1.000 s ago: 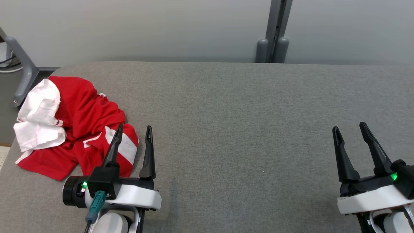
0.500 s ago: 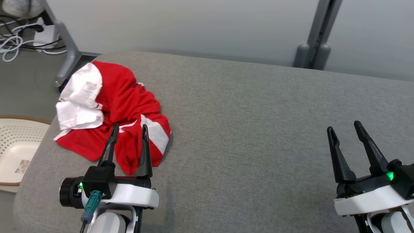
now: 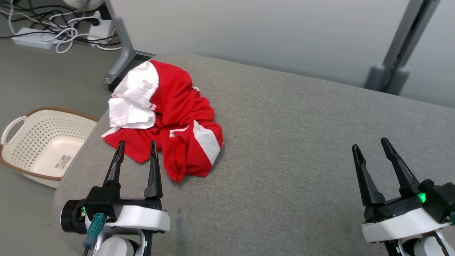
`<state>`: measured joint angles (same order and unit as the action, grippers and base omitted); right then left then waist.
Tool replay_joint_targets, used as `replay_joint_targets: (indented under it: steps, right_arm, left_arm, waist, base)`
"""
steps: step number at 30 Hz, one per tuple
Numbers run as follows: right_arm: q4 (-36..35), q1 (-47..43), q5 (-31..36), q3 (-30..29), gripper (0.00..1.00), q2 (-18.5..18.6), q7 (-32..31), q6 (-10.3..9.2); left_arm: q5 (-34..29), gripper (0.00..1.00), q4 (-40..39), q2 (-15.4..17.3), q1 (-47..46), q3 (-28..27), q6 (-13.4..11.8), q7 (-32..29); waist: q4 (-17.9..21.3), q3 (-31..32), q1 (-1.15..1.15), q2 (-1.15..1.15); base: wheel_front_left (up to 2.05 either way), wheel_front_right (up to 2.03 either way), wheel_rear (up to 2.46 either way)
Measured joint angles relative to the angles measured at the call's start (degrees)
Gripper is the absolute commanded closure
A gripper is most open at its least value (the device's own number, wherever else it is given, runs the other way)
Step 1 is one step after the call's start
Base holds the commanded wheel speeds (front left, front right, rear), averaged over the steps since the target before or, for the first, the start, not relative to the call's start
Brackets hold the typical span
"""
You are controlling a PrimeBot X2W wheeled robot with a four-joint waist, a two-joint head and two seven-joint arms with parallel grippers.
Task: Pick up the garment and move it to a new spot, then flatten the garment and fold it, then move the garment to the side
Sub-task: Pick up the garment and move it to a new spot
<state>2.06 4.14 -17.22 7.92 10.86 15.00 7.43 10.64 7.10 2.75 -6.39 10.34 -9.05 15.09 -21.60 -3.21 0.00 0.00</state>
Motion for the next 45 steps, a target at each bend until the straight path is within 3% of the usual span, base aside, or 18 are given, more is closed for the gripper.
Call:
replay_joint_targets:
  steps: [11,22,29,36,45]
  right_arm:
    - [0.35,-0.15,-0.43,0.82,0.0,-0.29,-0.01,0.0]
    - [0.45,-0.12,-0.7,1.24,0.0,-0.33,-0.01,0.0]
    - [0.45,-0.03,-1.0,1.46,0.0,-0.29,-0.01,0.0]
    - [0.04,1.06,-1.35,1.68,0.0,0.35,-0.01,0.0]
    - [-2.91,4.97,-2.55,1.79,0.0,2.8,0.01,0.0]
  left_arm:
    - [0.05,0.0,0.35,0.01,0.73,-0.93,0.45,0.0]
    - [0.34,0.0,0.37,0.01,0.88,-1.38,0.45,0.0]
    - [1.43,0.0,0.93,-0.01,0.83,-1.85,1.19,0.0]
    - [1.08,0.0,4.19,0.12,-4.89,-3.98,4.3,0.03]
    - [3.81,0.0,14.22,4.72,-19.33,-8.15,6.84,-1.57]
  waist:
    - [-4.67,0.45,0.0,0.0]
    - [-5.83,0.31,0.0,0.0]
    - [-5.04,0.12,0.0,0.0]
    - [-3.24,-0.81,0.0,0.0]
    - [2.2,-5.1,0.0,0.0]
  base:
    - [0.0,0.0,0.0]
    - [0.0,0.0,0.0]
    - [0.0,0.0,0.0]
    - [0.0,0.0,0.0]
    - [0.0,0.0,0.0]
